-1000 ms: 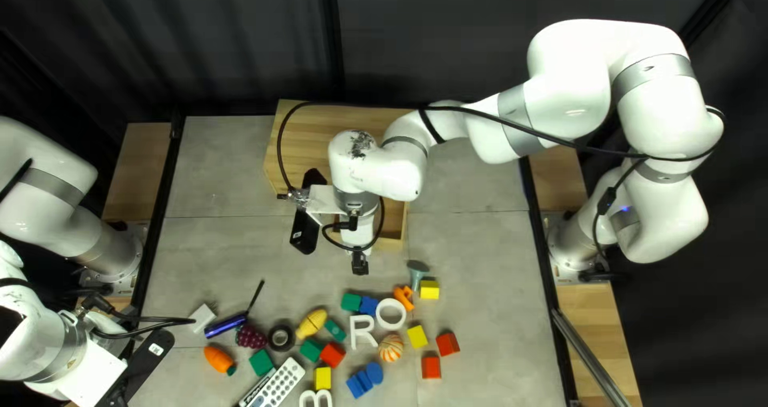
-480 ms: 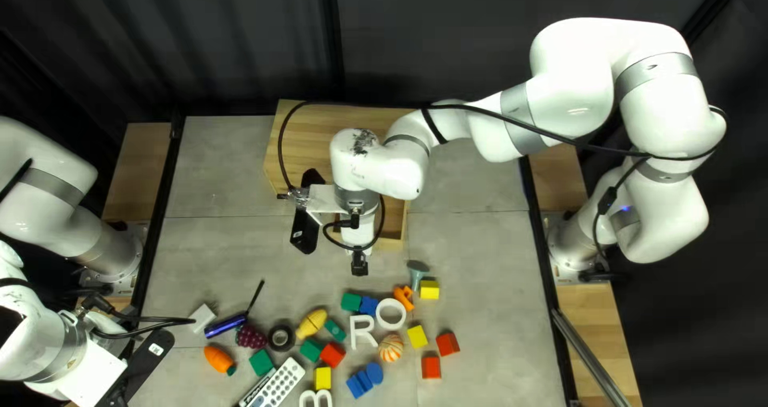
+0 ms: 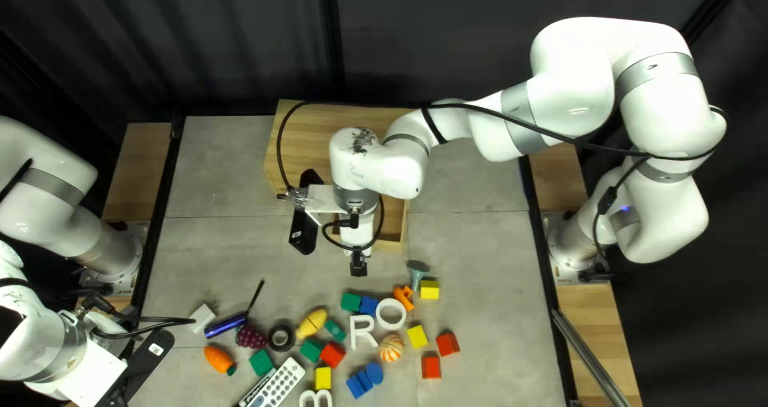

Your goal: Open drawers and place objects into drawer and close

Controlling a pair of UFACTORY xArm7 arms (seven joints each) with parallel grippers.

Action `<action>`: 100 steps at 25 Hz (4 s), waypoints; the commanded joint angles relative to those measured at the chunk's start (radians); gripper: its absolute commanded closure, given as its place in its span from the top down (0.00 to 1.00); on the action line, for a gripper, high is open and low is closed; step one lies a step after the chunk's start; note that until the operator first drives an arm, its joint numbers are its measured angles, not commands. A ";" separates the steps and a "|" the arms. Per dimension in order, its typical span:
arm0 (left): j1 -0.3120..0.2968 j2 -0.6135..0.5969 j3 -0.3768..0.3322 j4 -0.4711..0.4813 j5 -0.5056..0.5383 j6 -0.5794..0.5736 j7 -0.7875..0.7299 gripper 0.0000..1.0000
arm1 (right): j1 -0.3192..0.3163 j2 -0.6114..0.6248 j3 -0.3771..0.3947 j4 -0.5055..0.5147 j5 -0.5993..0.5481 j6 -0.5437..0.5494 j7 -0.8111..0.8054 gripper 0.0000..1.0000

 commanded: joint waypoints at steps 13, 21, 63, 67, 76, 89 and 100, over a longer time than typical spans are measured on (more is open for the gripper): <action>0.000 0.000 0.000 0.000 0.000 0.000 0.000 1.00 | 0.021 -0.027 -0.002 0.022 -0.076 0.019 0.051 1.00; 0.000 0.000 0.000 0.000 0.000 0.000 0.000 1.00 | 0.035 -0.044 -0.001 0.035 -0.125 0.041 0.095 1.00; 0.000 0.000 0.000 0.000 0.000 0.000 0.000 1.00 | 0.274 -0.146 0.214 0.002 -0.487 0.195 0.164 1.00; 0.000 0.000 0.000 0.000 0.000 0.000 0.000 1.00 | 0.269 -0.157 0.208 -0.018 -0.493 0.199 0.204 1.00; 0.000 0.000 0.000 0.000 0.000 0.000 0.000 1.00 | 0.279 -0.164 0.216 -0.034 -0.524 0.182 0.203 1.00; 0.000 0.000 0.000 0.000 0.000 0.000 0.000 1.00 | 0.329 -0.188 0.264 -0.159 -0.611 0.011 0.137 1.00; 0.000 0.000 0.000 0.000 0.000 0.000 0.000 1.00 | 0.326 -0.066 0.266 -0.153 -0.580 -0.062 0.141 1.00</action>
